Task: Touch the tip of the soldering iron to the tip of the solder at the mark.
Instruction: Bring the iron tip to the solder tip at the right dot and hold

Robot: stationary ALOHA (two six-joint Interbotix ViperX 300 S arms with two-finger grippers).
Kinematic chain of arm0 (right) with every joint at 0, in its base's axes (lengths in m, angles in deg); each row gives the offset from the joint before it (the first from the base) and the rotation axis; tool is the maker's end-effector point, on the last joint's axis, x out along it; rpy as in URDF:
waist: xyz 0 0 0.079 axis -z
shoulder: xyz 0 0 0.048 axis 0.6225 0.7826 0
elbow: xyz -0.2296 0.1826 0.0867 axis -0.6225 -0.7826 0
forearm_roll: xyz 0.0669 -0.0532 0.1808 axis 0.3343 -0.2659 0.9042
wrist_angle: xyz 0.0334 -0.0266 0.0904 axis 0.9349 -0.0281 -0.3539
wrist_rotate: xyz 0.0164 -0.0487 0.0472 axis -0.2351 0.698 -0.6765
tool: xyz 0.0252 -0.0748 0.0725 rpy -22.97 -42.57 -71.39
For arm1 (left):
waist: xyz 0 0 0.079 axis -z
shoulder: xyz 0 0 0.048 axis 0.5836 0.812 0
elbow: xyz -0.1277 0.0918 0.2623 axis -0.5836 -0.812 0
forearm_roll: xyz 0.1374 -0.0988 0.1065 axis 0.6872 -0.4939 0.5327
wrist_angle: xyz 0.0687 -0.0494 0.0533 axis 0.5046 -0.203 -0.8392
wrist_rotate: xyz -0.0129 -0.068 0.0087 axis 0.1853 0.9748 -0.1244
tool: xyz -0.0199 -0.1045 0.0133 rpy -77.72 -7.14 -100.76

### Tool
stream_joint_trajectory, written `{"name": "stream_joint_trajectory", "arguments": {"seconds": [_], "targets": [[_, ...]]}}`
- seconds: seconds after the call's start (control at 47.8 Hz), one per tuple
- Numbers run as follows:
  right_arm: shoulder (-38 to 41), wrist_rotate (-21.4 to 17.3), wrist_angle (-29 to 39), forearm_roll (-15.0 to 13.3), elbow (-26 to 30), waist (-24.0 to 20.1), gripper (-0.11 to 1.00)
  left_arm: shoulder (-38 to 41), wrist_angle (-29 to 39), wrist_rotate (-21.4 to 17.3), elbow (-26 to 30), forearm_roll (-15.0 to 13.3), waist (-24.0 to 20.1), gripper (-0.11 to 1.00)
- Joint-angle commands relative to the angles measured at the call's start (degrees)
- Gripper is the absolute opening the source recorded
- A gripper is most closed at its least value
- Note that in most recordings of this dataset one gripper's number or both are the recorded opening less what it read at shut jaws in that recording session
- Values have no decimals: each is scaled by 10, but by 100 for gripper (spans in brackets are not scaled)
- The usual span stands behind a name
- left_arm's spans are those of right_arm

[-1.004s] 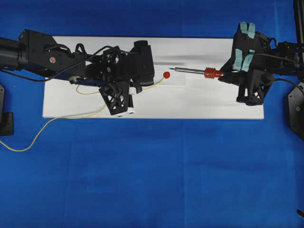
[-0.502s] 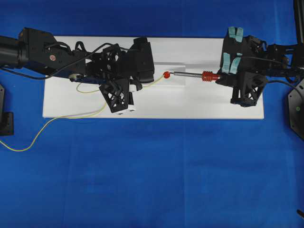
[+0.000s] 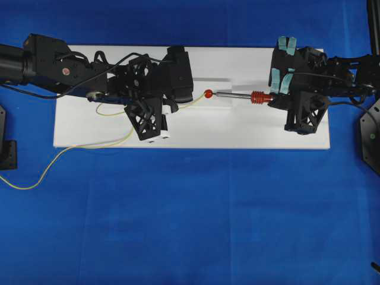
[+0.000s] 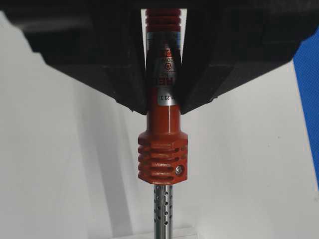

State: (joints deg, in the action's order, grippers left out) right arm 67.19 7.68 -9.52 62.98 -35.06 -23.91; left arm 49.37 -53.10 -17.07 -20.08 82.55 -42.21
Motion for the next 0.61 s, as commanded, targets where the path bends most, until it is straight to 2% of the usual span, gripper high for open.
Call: {"name": "stream_joint_trajectory", "arguments": {"seconds": [0.0,0.585], "targets": [[-2,-1,-4,0,14,2,6,-7,-3,0,13,2,-1,2],[-2,0,-6,-1,15,2,6,-2,-3,0,20,2,0,2]]}}
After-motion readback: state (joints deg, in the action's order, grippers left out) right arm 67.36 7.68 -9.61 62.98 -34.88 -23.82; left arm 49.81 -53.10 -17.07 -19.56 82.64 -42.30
